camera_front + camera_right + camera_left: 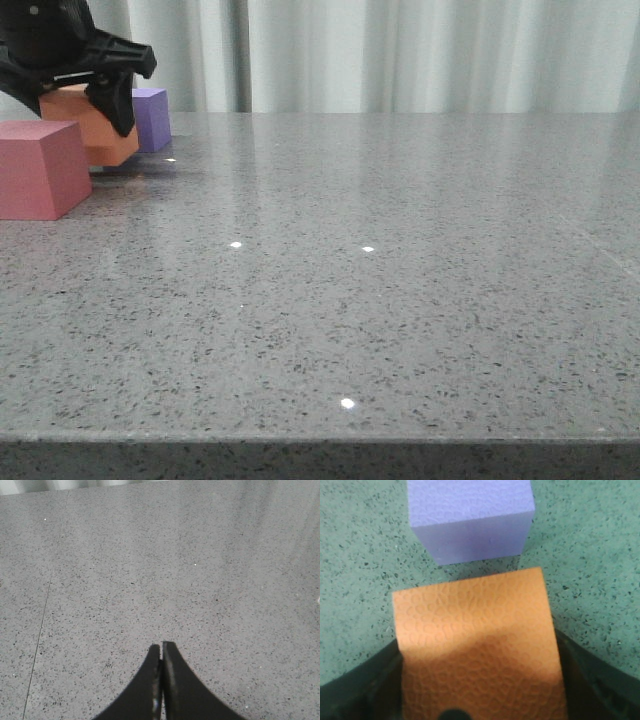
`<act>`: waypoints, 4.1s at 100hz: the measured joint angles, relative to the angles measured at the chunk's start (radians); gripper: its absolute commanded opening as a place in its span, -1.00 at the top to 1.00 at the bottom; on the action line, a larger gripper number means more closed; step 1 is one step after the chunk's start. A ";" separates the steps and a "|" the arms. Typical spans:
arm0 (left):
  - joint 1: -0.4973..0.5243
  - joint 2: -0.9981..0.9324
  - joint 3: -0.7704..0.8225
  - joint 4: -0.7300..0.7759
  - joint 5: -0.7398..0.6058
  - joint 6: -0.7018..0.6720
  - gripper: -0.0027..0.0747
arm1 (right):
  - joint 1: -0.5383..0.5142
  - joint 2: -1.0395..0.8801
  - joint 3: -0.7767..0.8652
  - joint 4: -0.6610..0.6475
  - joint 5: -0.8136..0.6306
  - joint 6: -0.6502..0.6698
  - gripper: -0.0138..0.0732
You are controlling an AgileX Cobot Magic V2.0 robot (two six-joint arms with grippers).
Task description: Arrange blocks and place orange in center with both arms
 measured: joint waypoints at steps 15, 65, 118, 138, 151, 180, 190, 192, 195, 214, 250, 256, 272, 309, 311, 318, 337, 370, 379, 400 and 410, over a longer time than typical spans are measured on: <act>0.000 0.008 0.000 0.000 -0.001 0.000 0.03 | 0.000 0.000 0.000 0.000 0.000 0.000 0.84; 0.000 0.010 0.000 0.000 0.006 0.000 -0.65 | 0.000 0.000 0.000 0.000 0.000 0.000 0.84; 0.000 -0.126 0.000 0.014 0.025 0.000 -0.67 | 0.000 0.000 0.000 0.000 0.002 0.000 0.84; 0.000 -0.309 0.008 0.018 0.018 0.000 -0.67 | 0.000 0.000 0.000 0.000 0.002 0.000 0.84; 0.002 -0.423 0.079 0.030 -0.027 0.000 -0.67 | 0.000 0.000 0.000 0.000 0.002 0.000 0.84; 0.004 -0.701 0.434 0.036 -0.224 -0.025 -0.67 | 0.000 0.000 0.000 0.000 0.002 0.000 0.84; 0.025 -0.825 0.562 0.037 -0.274 -0.039 -0.67 | 0.000 0.000 0.000 0.000 0.002 0.000 0.84; 0.032 -0.841 0.578 0.038 -0.282 -0.041 -0.67 | 0.000 0.000 0.000 0.000 0.004 0.000 0.84; 0.041 -0.883 0.617 0.038 -0.292 -0.044 -0.67 | 0.000 0.000 0.000 0.000 0.004 0.000 0.84; 0.116 -1.102 0.795 0.057 -0.320 -0.047 -0.67 | 0.000 0.000 0.000 0.000 0.004 0.000 0.84; 0.152 -1.411 0.978 0.061 -0.348 -0.049 0.53 | 0.000 0.000 0.000 0.000 0.004 0.000 0.84; 0.152 -1.438 0.990 0.061 -0.349 -0.049 0.83 | 0.000 0.000 0.000 0.000 0.004 0.000 0.84; 0.152 -1.457 1.001 0.061 -0.350 -0.049 0.98 | 0.000 0.000 0.000 0.000 0.004 0.000 0.84; 0.152 -1.457 1.002 0.061 -0.350 -0.050 0.98 | 0.000 0.000 0.000 0.000 0.004 0.000 0.84; 0.152 -1.457 1.002 0.061 -0.350 -0.050 0.98 | 0.000 0.000 0.000 0.000 0.004 0.000 0.84; 0.152 -1.457 1.002 0.061 -0.350 -0.050 0.98 | 0.000 0.000 0.000 0.000 0.004 0.000 0.84; 0.152 -1.460 1.002 0.063 -0.352 -0.051 0.98 | 0.000 0.000 0.000 0.000 0.004 0.000 0.84; 0.165 -1.515 1.156 0.032 -0.592 -0.013 0.98 | 0.000 0.000 0.000 0.000 0.004 0.000 0.84; 0.192 -1.565 1.209 -0.009 -0.610 0.026 0.98 | 0.000 0.000 0.000 0.000 0.004 0.000 0.84; 0.257 -1.696 1.335 -0.151 -0.628 0.177 0.98 | 0.000 0.000 0.000 0.000 0.004 0.000 0.84; 0.269 -1.752 1.408 -0.164 -0.636 0.201 0.98 | 0.000 0.000 0.000 0.000 0.004 0.000 0.84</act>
